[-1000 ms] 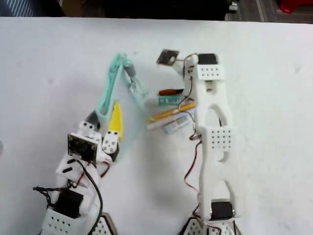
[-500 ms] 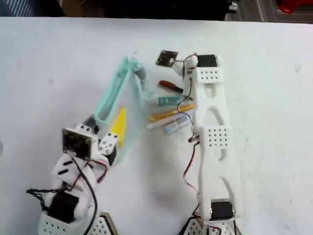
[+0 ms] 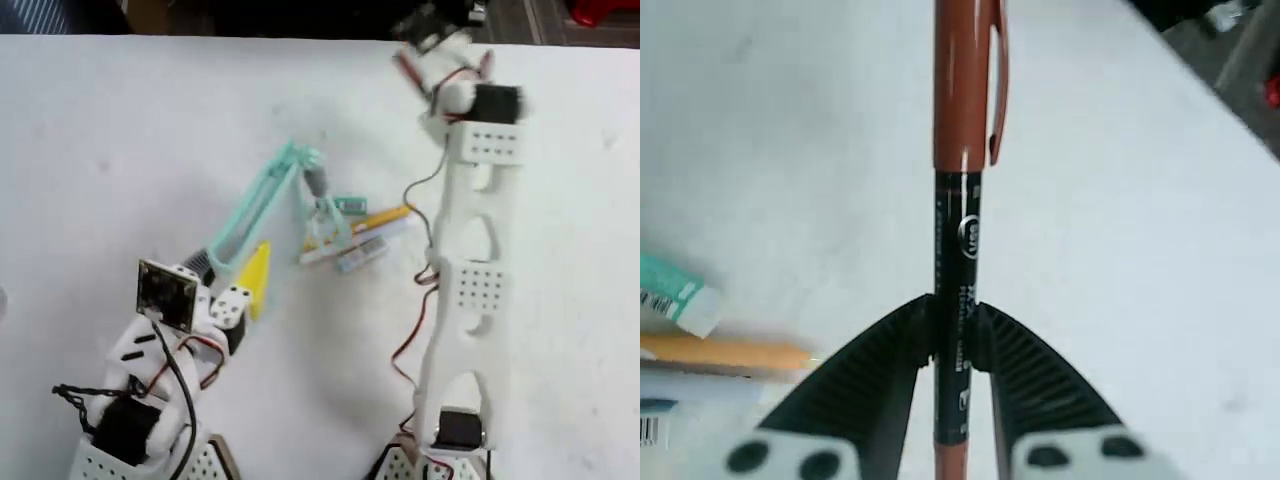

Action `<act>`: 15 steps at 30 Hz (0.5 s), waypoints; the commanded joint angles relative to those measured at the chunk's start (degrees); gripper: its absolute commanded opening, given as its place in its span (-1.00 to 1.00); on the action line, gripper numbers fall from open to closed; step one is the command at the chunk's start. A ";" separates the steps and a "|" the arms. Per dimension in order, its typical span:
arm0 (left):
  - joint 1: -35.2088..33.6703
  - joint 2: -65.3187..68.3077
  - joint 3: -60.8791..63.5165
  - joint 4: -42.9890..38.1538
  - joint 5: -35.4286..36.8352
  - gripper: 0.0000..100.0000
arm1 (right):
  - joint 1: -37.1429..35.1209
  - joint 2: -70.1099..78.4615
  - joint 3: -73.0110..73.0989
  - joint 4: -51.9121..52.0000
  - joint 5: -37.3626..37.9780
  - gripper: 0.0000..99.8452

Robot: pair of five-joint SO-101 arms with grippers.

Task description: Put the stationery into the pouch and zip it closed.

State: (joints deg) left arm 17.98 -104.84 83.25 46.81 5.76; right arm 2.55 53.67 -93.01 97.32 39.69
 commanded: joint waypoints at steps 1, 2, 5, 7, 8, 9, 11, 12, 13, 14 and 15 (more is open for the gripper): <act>0.75 -0.04 -2.11 0.44 -0.18 -0.88 | 2.24 -12.62 -2.37 1.45 -5.01 -0.97; 0.75 -0.04 -2.11 0.44 -0.18 -0.90 | 2.59 -14.99 -2.37 1.54 -5.80 -0.97; 0.66 -0.04 -2.11 0.35 -0.18 -0.91 | 3.56 -21.23 -2.37 1.63 -8.26 -0.97; 0.66 -0.04 -2.02 0.26 -0.18 -0.90 | 4.09 -24.92 -2.20 1.63 -8.88 -0.97; 0.66 -0.04 -2.02 0.26 -0.35 -0.90 | 4.09 -26.86 -1.41 1.71 -8.88 -0.97; 0.66 -0.04 -2.02 0.26 -0.44 -0.90 | 4.09 -29.05 0.18 1.71 -8.88 -0.97; 0.66 -0.04 -1.93 0.26 -0.53 -0.90 | 3.82 -34.07 5.36 1.71 -8.97 -0.97; 0.66 -0.04 -1.93 0.26 -0.53 -0.90 | 3.65 -37.05 8.79 1.71 -9.49 -0.97; 0.57 -0.04 -1.93 0.53 -0.53 -0.90 | 3.56 -40.22 12.40 1.63 -10.55 -0.97; 0.57 -0.04 -1.85 0.62 -0.53 -0.90 | 3.03 -43.47 16.44 1.63 -11.87 -0.97; 0.57 -0.04 -1.67 0.70 -0.53 -0.90 | 2.33 -46.81 20.48 1.54 -13.19 -0.97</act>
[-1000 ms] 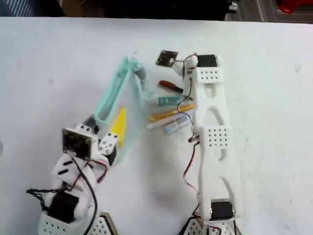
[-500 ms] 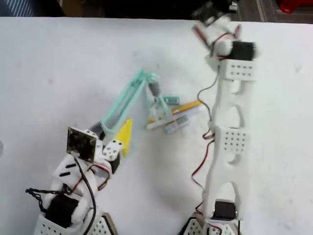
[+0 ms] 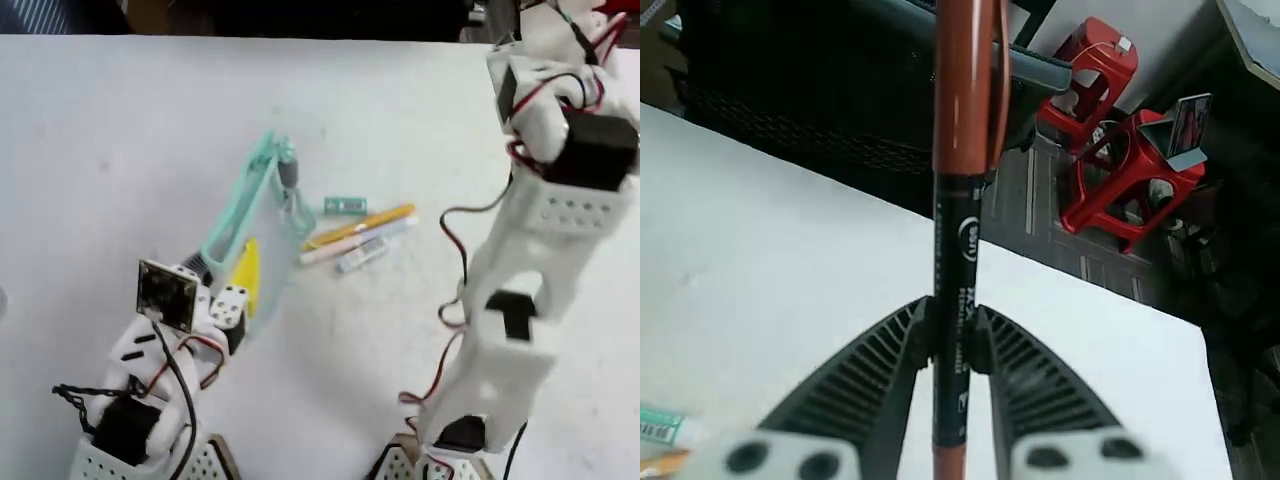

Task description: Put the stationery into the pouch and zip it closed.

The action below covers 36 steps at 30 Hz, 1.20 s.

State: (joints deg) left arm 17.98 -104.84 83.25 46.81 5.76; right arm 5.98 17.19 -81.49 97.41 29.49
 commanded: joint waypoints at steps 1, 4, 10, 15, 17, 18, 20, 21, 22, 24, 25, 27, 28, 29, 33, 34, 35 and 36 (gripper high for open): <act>0.57 -0.04 -1.58 0.88 -0.53 -0.90 | -1.89 -13.67 13.10 1.45 -4.04 -0.97; 0.57 -0.04 -1.67 2.02 -0.62 -0.90 | -6.37 -23.78 24.88 1.27 -5.71 -0.97; 0.57 -0.04 -1.67 2.20 -0.62 -0.90 | -20.44 -41.27 35.16 0.13 -9.05 -0.97; 0.57 -0.04 -1.67 2.20 -0.62 -0.90 | -28.09 -51.21 35.52 -6.37 -8.97 -0.97; 0.57 -0.04 -1.67 2.11 -0.62 -0.90 | -30.90 -52.79 35.52 -8.13 -9.14 -0.97; 0.57 -0.04 -1.67 2.02 -0.70 -0.90 | -32.22 -52.97 35.52 -8.66 -10.20 -0.97; 0.57 -0.04 -1.67 1.93 -0.70 -0.90 | -34.24 -52.97 35.52 -8.92 -13.80 -0.97; 0.57 -0.04 -1.67 1.93 -0.70 -0.90 | -34.86 -52.79 35.69 -8.92 -16.00 -0.97; 0.57 -0.04 -1.58 1.93 -0.70 -0.90 | -35.38 -52.62 36.48 -9.01 -18.20 -0.97; 0.57 -0.04 -1.58 1.93 -0.70 -0.90 | -36.09 -52.44 38.59 -9.63 -21.27 -0.97; 0.57 -0.04 -1.58 1.93 -0.70 -0.90 | -36.26 -52.44 39.74 -9.98 -22.15 -0.97; 0.57 -0.04 -1.58 1.93 -0.70 -0.90 | -36.26 -52.18 42.11 -11.38 -22.24 -0.97; 0.57 -0.04 -1.58 1.93 -0.70 -0.90 | -36.26 -52.18 43.25 -12.35 -22.24 -0.97; 0.57 -0.04 -1.58 1.85 -0.70 -0.90 | -36.26 -52.18 44.40 -13.41 -22.24 -0.97; 0.57 -0.04 -1.58 1.85 -0.70 -0.90 | -36.35 -52.35 46.42 -18.15 -22.59 -0.97; 0.57 -0.04 -1.58 1.85 -0.70 -0.90 | -36.35 -52.35 46.59 -19.38 -22.68 -0.97; 0.57 -0.04 -1.58 1.85 -0.70 -0.90 | -36.35 -52.26 46.68 -20.62 -22.68 -0.97; 0.57 -0.04 -1.58 1.85 -0.70 -0.90 | -36.62 -52.18 46.68 -21.58 -22.68 -0.97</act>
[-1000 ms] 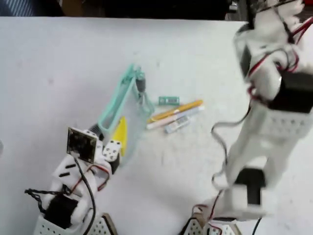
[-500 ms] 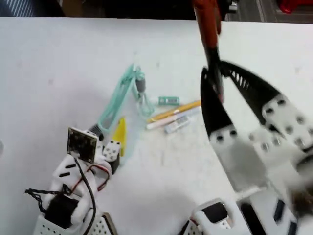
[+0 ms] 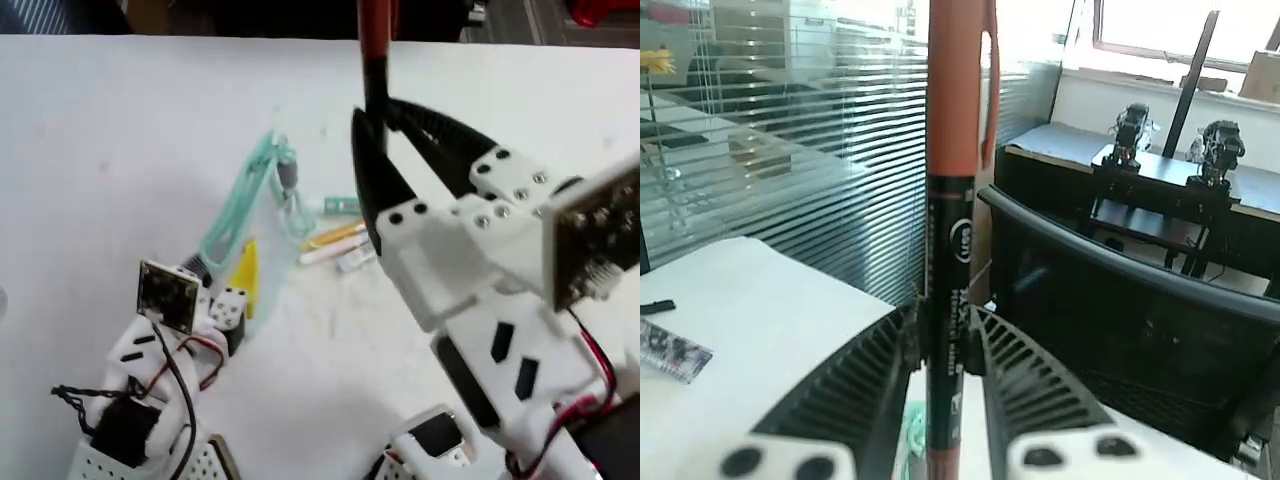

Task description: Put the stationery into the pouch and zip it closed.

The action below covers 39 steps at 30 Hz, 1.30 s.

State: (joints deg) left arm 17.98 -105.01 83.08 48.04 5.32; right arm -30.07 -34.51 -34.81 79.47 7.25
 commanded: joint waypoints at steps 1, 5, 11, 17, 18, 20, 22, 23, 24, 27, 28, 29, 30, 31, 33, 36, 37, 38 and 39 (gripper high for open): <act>0.57 0.13 -1.41 0.62 -0.26 -0.90 | -1.54 -0.40 0.18 -4.44 -0.44 -0.97; 0.57 0.13 -1.41 -0.70 -0.18 -0.82 | -9.10 -0.31 3.16 -7.25 -0.44 -0.97; 0.57 0.13 -0.62 -0.26 0.09 -0.66 | -14.46 -0.31 15.56 -16.22 0.00 -0.97; -1.27 0.13 -0.62 -0.70 0.00 -0.66 | -14.55 -1.01 30.07 -21.14 -0.35 -0.97; -1.89 0.13 -0.53 -1.49 0.18 -0.66 | -14.55 -1.10 31.74 -21.14 -0.35 -0.97; -3.03 0.13 -0.44 -2.20 0.26 -0.66 | -15.25 -1.27 35.43 -22.20 -0.26 -0.97; -3.12 0.13 -0.44 -2.29 0.26 -0.66 | -16.40 -1.27 38.15 -24.31 0.00 -0.97; -3.12 0.13 -0.44 -2.29 0.26 -0.66 | -16.57 -1.27 38.95 -25.27 0.00 -0.97; -3.12 0.13 -0.44 -2.29 0.26 -0.66 | -16.84 -1.27 39.74 -26.33 0.00 -0.97; -3.12 0.13 -0.44 -2.20 0.26 -0.66 | -16.84 -1.19 41.14 -30.20 0.00 -0.97; -3.12 0.13 -0.44 -2.20 0.18 -0.66 | -16.84 -1.19 41.58 -31.78 0.00 -0.97; -3.12 0.13 -0.44 -2.20 0.09 -0.66 | -16.84 -1.27 41.76 -33.01 0.00 -0.97; -3.03 0.13 -0.44 -2.20 0.09 -0.66 | -16.84 -1.45 41.49 -33.89 0.00 -0.97; -3.03 0.13 -0.44 -2.20 0.09 -0.66 | -16.84 -1.89 40.53 -34.15 0.09 -0.97; -3.03 0.13 -0.44 -2.20 0.00 -0.66 | -16.84 -3.38 39.12 -33.98 0.09 -0.97; -3.03 0.13 -0.44 -2.20 0.00 -0.66 | -16.84 -4.09 40.18 -33.98 0.09 -0.97; -3.03 0.13 -0.44 -2.20 0.00 -0.66 | -16.84 -3.82 41.32 -34.42 0.09 -0.97; -3.03 0.13 -0.44 -2.20 0.00 -0.66 | -16.84 -3.47 42.73 -34.95 0.09 -0.97; -3.03 0.13 -0.44 -2.20 0.00 -0.66 | -16.84 -3.12 44.22 -35.91 0.09 -0.97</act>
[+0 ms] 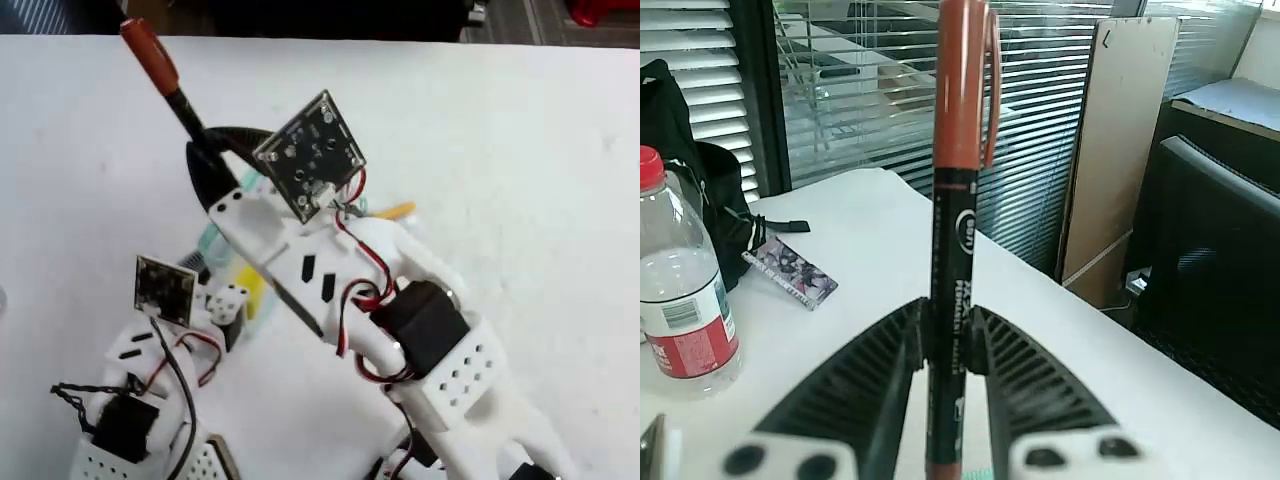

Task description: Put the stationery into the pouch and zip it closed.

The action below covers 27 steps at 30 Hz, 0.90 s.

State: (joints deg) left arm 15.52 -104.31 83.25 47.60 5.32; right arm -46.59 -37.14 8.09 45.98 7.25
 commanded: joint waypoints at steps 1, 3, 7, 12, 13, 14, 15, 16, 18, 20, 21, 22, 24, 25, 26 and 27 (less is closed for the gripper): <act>-0.57 -0.57 -0.62 -1.76 0.00 -0.66 | -0.31 -0.22 3.08 -3.65 0.09 -0.97; -0.57 -0.57 -0.62 -1.76 -0.09 -0.66 | -0.31 -0.13 6.59 -7.78 0.09 -0.97; -0.84 -0.57 -0.62 -1.76 -0.09 -0.66 | -0.31 -0.57 11.69 -14.29 0.09 -0.97; -0.84 -0.57 -0.62 -1.85 0.00 -0.66 | -0.31 -3.47 16.00 -14.29 0.09 -0.97; -0.84 -0.57 -0.62 -1.85 0.09 -0.66 | -0.31 -4.79 16.79 -13.67 0.09 -0.97; -0.84 -0.57 -0.62 -1.85 0.18 -0.66 | -0.31 -6.37 17.76 -12.97 0.09 -0.97; -0.92 -0.57 -0.62 -1.85 0.18 -0.66 | -0.31 -8.04 18.55 -12.18 0.09 -0.97; -0.92 -0.57 -0.62 -1.85 0.18 -0.66 | -0.31 -9.71 19.43 -11.47 0.09 -0.97; -0.92 -0.57 -0.62 -1.85 0.18 -0.66 | -0.13 -12.62 21.10 -10.95 0.09 -0.97; -0.92 -0.57 -0.62 -1.85 0.26 -0.66 | 0.04 -14.90 22.77 -10.95 0.09 -0.97; -0.92 -0.57 -0.62 -1.85 0.26 -0.66 | 0.04 -15.87 23.38 -10.95 0.09 -0.96; -0.92 -0.57 -0.62 -1.85 0.26 -0.66 | 0.04 -16.66 23.91 -10.95 0.09 -0.96; -0.92 -0.57 -0.62 -1.85 0.26 -0.66 | 0.04 -17.80 24.44 -10.95 0.09 -0.96; -0.92 -0.57 -0.62 -1.85 0.26 -0.66 | 0.04 -18.07 24.53 -10.95 0.09 -0.96; -0.92 -0.57 -0.62 -1.85 0.26 -0.66 | 0.04 -18.33 24.70 -10.95 0.09 -0.96; -0.92 -0.57 -0.62 -1.85 0.26 -0.66 | 0.04 -18.42 24.79 -10.95 0.18 -0.96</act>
State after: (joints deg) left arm 15.78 -104.22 83.25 47.60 5.32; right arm -46.59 -54.20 33.14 34.73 7.16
